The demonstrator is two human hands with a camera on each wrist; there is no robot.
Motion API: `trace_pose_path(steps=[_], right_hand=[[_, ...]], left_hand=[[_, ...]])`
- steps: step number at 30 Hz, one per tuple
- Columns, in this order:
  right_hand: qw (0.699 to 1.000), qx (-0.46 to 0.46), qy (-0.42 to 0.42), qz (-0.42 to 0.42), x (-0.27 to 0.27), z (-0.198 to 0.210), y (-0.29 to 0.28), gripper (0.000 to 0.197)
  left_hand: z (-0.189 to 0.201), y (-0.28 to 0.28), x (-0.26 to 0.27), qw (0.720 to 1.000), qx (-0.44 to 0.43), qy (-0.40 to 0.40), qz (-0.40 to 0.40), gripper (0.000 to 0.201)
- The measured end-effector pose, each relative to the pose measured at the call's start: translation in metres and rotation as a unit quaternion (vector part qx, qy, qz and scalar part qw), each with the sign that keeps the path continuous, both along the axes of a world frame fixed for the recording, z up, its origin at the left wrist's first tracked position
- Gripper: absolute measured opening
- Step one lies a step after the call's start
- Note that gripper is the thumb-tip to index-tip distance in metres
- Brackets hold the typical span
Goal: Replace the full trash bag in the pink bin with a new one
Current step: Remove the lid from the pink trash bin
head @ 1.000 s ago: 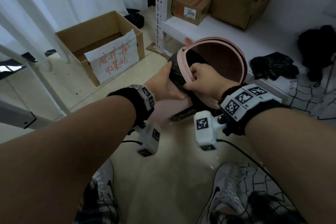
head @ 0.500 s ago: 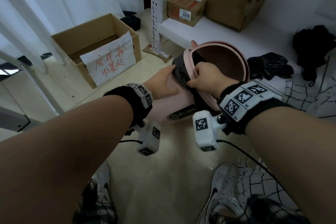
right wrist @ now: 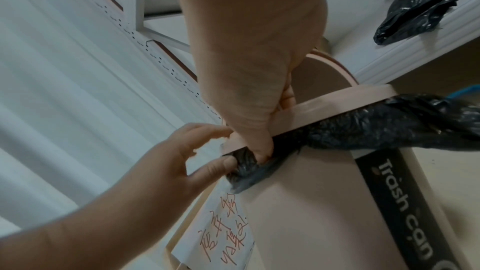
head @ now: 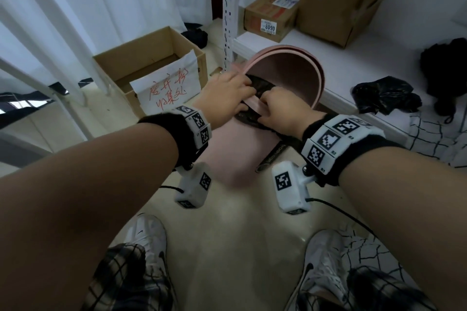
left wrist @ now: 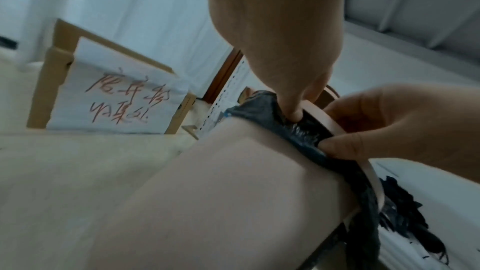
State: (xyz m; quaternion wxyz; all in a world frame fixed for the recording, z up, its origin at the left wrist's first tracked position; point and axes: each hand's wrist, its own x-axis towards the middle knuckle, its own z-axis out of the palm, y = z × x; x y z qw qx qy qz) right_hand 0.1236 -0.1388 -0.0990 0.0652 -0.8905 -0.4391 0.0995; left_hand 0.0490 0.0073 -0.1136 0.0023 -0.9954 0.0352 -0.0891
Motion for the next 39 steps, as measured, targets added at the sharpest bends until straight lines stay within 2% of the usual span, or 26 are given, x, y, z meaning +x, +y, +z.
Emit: trace_pose_path(steps=[2,5,8,11,16,19,22,25,29,32,36,39], right_hand=[[1.0,-0.021,-0.008,0.018,-0.004,0.001,0.005,0.031],[0.998,-0.046,-0.025,0.034,-0.014,0.002,0.012,0.029],[0.996,-0.064,-0.038,0.043,-0.019,0.005,0.015,0.028],[0.996,-0.072,-0.021,0.052,-0.02,0.002,0.014,0.025],[0.994,-0.099,-0.006,0.048,-0.019,-0.013,0.003,0.02],[0.993,-0.09,-0.044,0.066,-0.018,-0.025,-0.004,0.025],[0.99,-0.078,-0.048,0.103,-0.01,-0.031,-0.018,0.033],[0.986,-0.111,-0.096,0.082,-0.002,-0.03,-0.034,0.032],[0.973,-0.156,-0.13,0.109,-0.007,-0.033,-0.032,0.028],[0.967,-0.162,-0.139,0.137,-0.013,-0.033,-0.026,0.025],[0.971,-0.141,-0.117,0.153,-0.022,-0.034,-0.018,0.023],[0.979,-0.132,-0.089,0.127,-0.022,-0.036,-0.015,0.018]], left_hand=[[0.01,0.003,0.002,0.998,0.015,0.024,-0.057,0.026],[0.019,0.0,-0.002,0.988,0.037,0.148,-0.035,0.026],[0.016,0.0,-0.01,0.978,-0.058,0.198,-0.002,0.026],[0.006,-0.007,-0.017,0.975,-0.086,0.207,0.007,0.026],[-0.016,-0.025,-0.016,0.98,-0.054,0.191,0.003,0.029],[-0.023,-0.026,-0.01,0.981,-0.028,0.193,-0.012,0.027],[-0.026,-0.018,-0.01,0.979,0.023,0.2,-0.025,0.027],[-0.024,0.0,-0.015,0.975,0.083,0.204,-0.025,0.027],[-0.025,-0.002,-0.021,0.964,0.127,0.232,-0.022,0.034],[-0.027,-0.016,-0.022,0.97,0.09,0.223,-0.037,0.042],[-0.029,-0.031,-0.021,0.973,-0.012,0.222,-0.064,0.036],[-0.03,-0.034,-0.02,0.972,-0.006,0.228,-0.051,0.03]])
